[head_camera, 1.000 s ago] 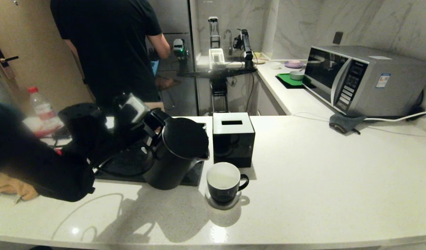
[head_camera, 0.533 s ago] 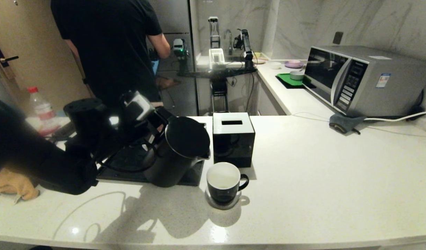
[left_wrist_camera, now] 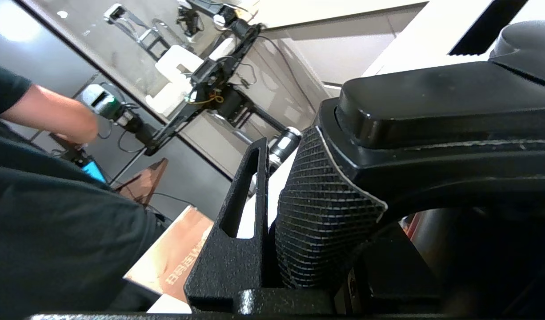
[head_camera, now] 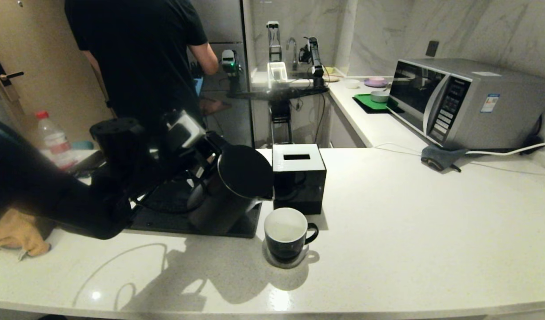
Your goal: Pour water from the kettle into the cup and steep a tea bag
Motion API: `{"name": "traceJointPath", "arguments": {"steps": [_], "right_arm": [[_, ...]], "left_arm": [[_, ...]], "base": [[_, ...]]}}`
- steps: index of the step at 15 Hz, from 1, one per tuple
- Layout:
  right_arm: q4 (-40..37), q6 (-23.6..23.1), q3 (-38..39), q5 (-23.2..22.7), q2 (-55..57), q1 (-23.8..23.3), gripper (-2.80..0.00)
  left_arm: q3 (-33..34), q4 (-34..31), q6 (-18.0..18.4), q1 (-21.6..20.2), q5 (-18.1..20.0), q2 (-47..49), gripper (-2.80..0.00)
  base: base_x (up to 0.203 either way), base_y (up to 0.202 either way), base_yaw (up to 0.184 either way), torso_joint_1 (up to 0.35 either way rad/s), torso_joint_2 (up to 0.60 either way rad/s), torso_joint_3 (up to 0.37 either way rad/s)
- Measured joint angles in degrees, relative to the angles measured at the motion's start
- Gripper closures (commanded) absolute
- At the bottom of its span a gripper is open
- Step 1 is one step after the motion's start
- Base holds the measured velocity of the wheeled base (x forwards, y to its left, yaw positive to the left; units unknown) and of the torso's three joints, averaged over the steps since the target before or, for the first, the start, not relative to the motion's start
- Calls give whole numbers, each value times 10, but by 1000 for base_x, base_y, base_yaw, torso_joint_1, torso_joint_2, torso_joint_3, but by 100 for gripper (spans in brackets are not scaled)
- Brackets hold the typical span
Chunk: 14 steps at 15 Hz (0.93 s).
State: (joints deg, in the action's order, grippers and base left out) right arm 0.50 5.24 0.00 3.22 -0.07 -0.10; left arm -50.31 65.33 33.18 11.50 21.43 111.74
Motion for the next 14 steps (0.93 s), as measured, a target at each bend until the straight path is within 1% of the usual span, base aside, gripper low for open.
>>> {"name": "traceJointPath", "arguments": {"steps": [2,6,14], "right_arm": [[0,0,0,0,0,0,0],[0,0,0,0,0,0,0],[0,0,0,0,0,0,0]], "left_arm": [[-10,-19,13,4,0,0,0],[-27,-45,23,15,0,0,0],[-32,-57,32,24,-1,1,0]], "base": [[0,0,0,0,0,0],[0,0,0,0,0,0],[0,0,0,0,0,0]]}}
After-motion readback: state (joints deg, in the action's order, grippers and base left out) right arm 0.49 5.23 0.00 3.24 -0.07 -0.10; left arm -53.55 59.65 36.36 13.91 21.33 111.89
